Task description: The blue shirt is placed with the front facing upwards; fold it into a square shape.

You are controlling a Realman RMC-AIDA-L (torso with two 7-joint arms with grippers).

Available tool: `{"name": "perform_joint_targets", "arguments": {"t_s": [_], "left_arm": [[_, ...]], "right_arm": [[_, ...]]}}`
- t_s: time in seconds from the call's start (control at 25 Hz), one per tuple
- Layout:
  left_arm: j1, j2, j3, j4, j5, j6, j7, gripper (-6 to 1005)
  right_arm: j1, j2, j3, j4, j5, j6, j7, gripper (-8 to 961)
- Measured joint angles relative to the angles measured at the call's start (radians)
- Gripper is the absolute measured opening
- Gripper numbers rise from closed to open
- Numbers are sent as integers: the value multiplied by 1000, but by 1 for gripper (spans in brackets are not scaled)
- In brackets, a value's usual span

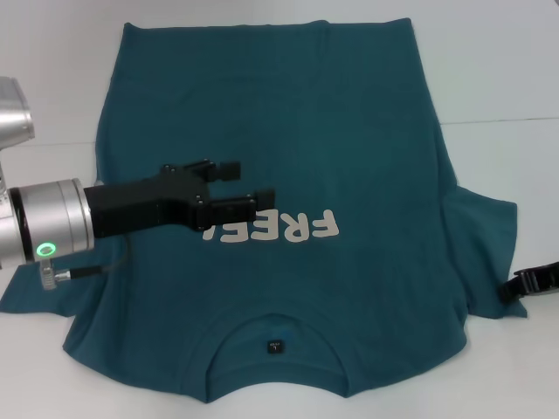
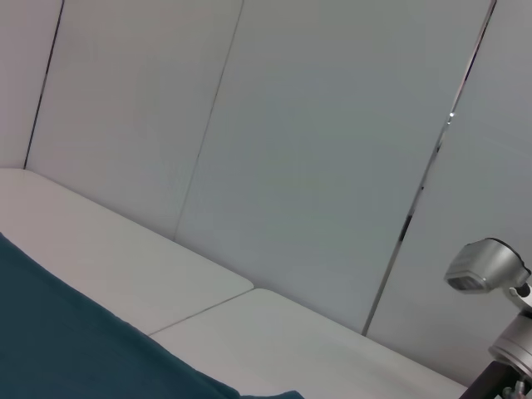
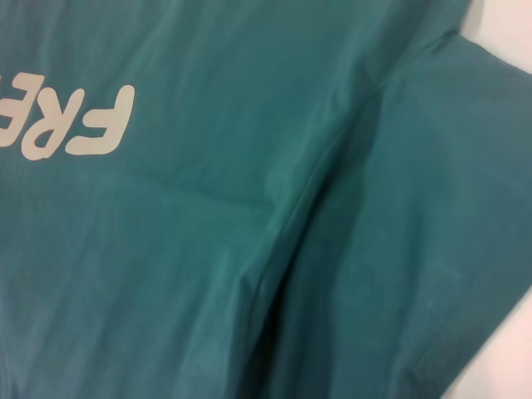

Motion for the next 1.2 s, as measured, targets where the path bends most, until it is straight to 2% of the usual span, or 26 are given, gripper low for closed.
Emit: {"name": "perform_joint_targets", "arguments": {"t_s": [0.28, 0.76, 1.2], "left_arm": [[3, -1, -2, 0, 0, 0, 1, 885], [5, -8, -4, 0, -1, 0, 2, 885], [5, -12, -4, 0, -2, 0, 1, 886]], "right_arm": [[-2, -10, 3, -7, 0, -8, 4, 36], [-53, -33, 10, -81, -10, -34, 4, 36], [-57, -34, 29, -82, -69, 29, 4, 36]]}}
